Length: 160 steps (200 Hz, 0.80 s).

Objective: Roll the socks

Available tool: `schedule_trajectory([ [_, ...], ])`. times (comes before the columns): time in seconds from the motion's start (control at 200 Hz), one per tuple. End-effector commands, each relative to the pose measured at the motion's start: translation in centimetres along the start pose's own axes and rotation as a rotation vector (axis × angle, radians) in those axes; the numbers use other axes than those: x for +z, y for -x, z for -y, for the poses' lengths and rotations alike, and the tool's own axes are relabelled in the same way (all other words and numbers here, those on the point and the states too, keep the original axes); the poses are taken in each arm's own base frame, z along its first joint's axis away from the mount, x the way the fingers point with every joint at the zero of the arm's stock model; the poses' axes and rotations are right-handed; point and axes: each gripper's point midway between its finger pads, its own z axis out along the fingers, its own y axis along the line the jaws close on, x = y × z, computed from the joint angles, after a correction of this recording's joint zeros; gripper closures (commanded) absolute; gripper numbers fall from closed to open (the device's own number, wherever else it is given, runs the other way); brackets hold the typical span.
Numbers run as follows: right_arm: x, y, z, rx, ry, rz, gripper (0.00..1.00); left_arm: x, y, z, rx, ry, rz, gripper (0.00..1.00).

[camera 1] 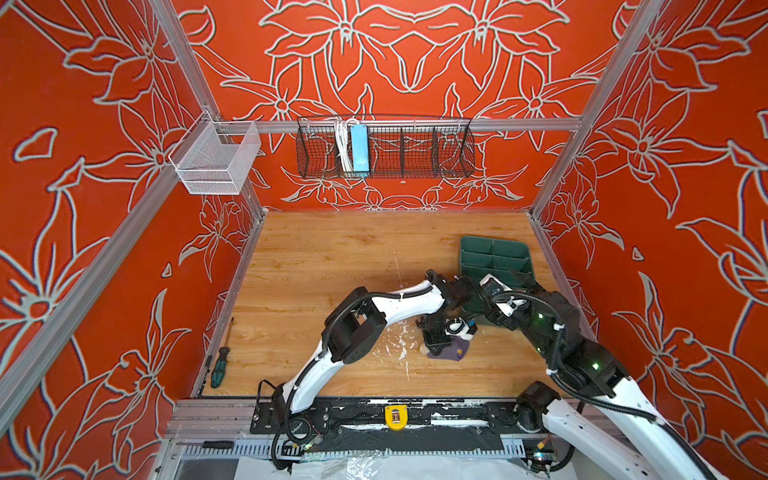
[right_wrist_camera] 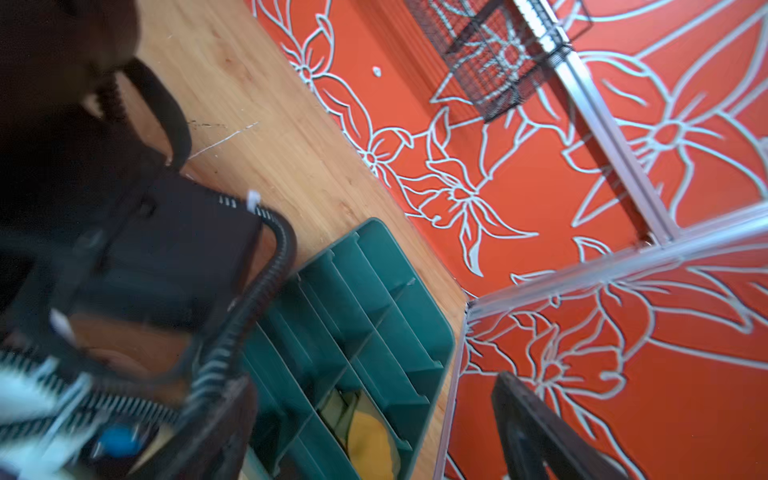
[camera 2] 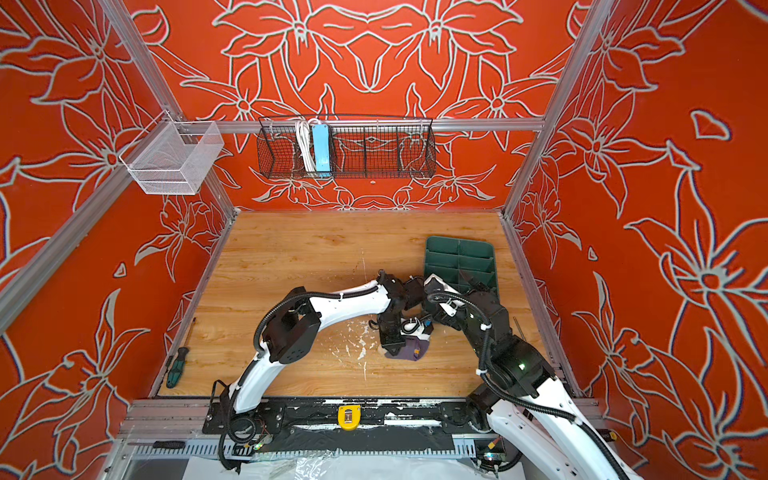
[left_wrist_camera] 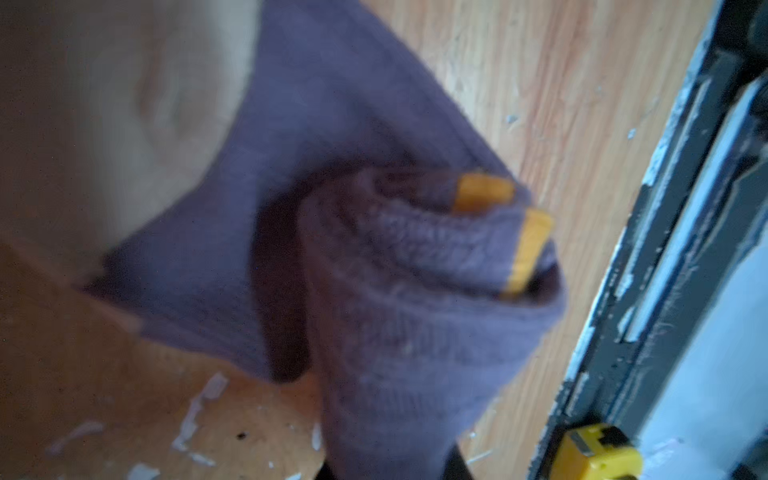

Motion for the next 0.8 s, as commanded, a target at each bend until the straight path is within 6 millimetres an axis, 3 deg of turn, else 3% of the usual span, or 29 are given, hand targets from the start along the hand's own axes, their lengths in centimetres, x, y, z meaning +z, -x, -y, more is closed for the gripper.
schedule_trajectory([
  [0.0,-1.9,-1.2,2.4,0.199,-0.081,-0.098,0.03,-0.2,-3.2,0.2,-0.140,-0.056,-0.070,1.00],
  [0.1,-4.1,-2.0,4.8,0.522,-0.176,-0.148,0.02,-1.1,-4.5,-0.8,-0.139,0.012,-0.038,1.00],
  [0.22,-6.1,-3.1,4.4,0.835,-0.162,-0.206,0.04,-1.6,-5.5,-1.2,-0.131,0.060,0.000,1.00],
  [0.295,-5.7,-3.9,1.0,0.967,-0.032,-0.306,0.06,-1.7,-5.9,-1.4,-0.150,0.082,0.012,1.00],
  [0.415,-4.5,-5.9,-8.0,1.110,0.253,-0.629,0.13,-1.5,-6.7,-1.7,-0.178,0.103,0.008,1.00],
  [0.46,-3.9,-6.0,-11.8,1.175,0.388,-0.721,0.18,-1.5,-7.2,-1.9,-0.193,0.119,0.005,1.00],
  [0.526,-2.6,-5.8,-15.6,1.284,0.517,-0.772,0.27,-1.5,-8.0,-2.2,-0.224,0.132,0.012,1.00],
  [0.566,-1.8,-6.1,-16.8,1.320,0.536,-0.779,0.29,-1.6,-8.5,-2.6,-0.255,0.147,0.019,1.00],
  [0.681,-0.2,-7.6,-17.6,1.299,0.478,-0.824,0.41,-2.4,-9.6,-3.3,-0.323,0.175,0.047,1.00],
  [0.796,2.0,-6.1,-19.0,1.331,0.552,-0.800,0.52,-2.8,-10.3,-3.4,-0.348,0.206,0.070,1.00],
])
